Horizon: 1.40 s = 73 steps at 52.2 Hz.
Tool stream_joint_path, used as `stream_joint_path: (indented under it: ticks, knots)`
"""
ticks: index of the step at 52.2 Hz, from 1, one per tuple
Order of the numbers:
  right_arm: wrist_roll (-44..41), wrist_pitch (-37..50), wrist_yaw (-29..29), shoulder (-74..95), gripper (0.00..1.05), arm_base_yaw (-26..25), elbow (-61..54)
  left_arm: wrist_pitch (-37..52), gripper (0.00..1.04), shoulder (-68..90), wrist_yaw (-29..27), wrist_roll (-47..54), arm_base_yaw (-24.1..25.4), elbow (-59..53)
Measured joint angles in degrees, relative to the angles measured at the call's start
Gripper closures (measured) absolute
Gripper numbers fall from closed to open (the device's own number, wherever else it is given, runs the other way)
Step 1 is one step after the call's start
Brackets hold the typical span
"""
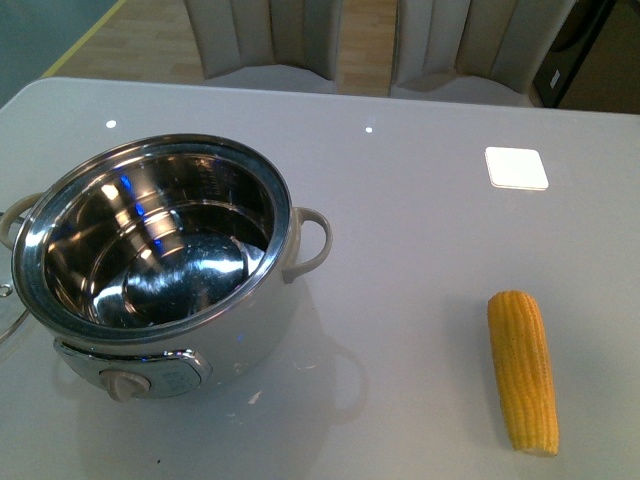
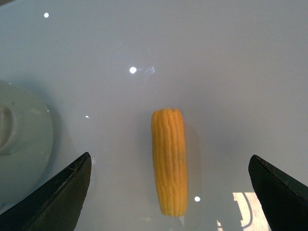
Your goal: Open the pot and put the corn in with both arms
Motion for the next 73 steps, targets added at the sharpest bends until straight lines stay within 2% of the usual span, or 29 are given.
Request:
stream_joint_path:
  ticks: [6, 24, 37, 66, 73]
  knots:
    - [-0.96, 5.11, 0.83, 12.09, 0.09, 0.46, 4.35, 0.0, 0.07, 0.0, 0.0, 0.02, 0.0, 0.0]
    - [-5.22, 10.21, 4.52, 38.56, 0.09, 2.91, 15.43, 0.0, 0.07, 0.0, 0.0, 0.02, 0.0, 0.0]
    - [-6.62, 12.24, 4.42, 48.78, 0.09, 5.79, 16.13, 0.0, 0.07, 0.0, 0.0, 0.02, 0.0, 0.0]
    - [-8.37, 13.03, 4.59, 58.34, 0.09, 7.02, 20.87, 0.0, 0.07, 0.0, 0.0, 0.02, 0.0, 0.0]
    - [-9.35, 12.59, 3.85, 58.4, 0.36, 7.02, 21.22, 0.0, 0.07, 0.0, 0.0, 0.02, 0.0, 0.0]
